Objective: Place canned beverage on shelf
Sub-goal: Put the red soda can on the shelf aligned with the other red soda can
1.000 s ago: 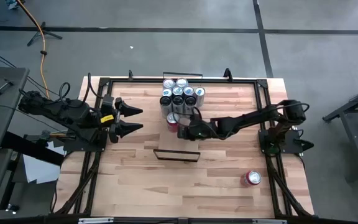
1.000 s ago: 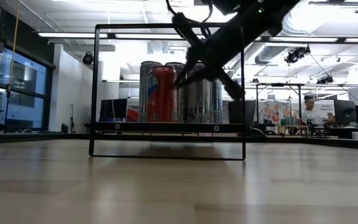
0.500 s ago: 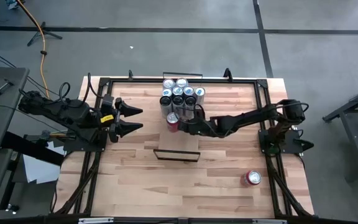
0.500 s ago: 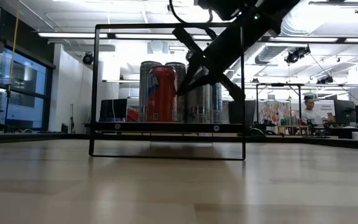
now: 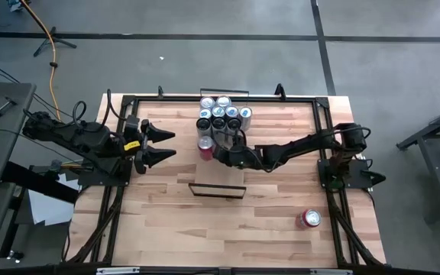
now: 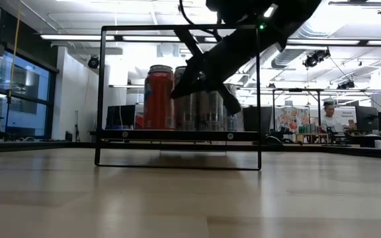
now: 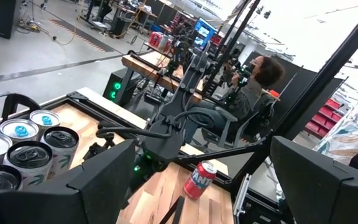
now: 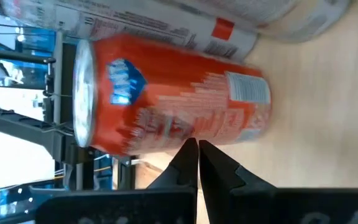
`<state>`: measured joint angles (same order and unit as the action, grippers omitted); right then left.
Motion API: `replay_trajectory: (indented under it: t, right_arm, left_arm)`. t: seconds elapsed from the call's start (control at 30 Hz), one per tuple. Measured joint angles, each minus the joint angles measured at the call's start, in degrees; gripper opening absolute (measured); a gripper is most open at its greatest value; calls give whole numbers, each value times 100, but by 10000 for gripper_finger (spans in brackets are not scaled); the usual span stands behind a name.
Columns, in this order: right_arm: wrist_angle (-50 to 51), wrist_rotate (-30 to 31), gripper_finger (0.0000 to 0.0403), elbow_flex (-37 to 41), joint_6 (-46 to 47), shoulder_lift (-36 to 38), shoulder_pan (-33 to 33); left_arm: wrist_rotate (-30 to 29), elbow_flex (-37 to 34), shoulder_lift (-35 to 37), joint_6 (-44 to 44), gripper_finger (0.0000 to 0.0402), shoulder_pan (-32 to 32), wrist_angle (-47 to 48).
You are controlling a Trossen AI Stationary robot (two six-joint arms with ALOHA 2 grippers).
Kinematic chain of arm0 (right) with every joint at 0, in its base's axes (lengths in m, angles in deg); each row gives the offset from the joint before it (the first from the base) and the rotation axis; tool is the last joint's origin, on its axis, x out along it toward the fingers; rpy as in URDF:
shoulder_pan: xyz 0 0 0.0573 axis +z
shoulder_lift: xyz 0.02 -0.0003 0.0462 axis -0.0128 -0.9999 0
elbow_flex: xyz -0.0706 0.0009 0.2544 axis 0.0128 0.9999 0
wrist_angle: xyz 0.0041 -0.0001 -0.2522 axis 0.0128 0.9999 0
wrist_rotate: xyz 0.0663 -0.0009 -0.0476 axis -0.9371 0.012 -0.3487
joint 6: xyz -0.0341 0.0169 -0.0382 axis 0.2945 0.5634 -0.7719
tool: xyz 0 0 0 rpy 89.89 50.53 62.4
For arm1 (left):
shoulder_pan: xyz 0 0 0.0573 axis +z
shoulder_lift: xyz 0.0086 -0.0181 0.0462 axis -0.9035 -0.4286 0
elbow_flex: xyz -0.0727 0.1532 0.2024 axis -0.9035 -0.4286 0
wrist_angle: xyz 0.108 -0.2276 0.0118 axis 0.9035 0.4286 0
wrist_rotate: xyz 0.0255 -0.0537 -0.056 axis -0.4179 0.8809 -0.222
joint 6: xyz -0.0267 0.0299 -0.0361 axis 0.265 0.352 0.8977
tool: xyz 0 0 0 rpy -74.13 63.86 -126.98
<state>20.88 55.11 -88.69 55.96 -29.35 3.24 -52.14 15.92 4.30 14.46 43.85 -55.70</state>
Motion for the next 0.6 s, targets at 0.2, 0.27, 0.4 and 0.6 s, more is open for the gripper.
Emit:
replay_trajectory:
  t: [0.2, 0.27, 0.4, 0.6]
  right_arm:
    - [21, 28, 0, 4, 54, -11, -14]
    - [-34, 20, 0, 4, 46, -11, -28]
    - [-75, 41, 0, 4, 43, -11, -59]
    - [-214, 24, 0, 4, -71, -11, -100]
  left_arm:
    - [0, 0, 0, -13, 333, 0, 4]
    - [0, 0, 0, -15, 333, 0, 4]
    - [0, 0, 0, -65, 333, 0, 2]
    - [0, 0, 0, -100, 333, 0, 4]
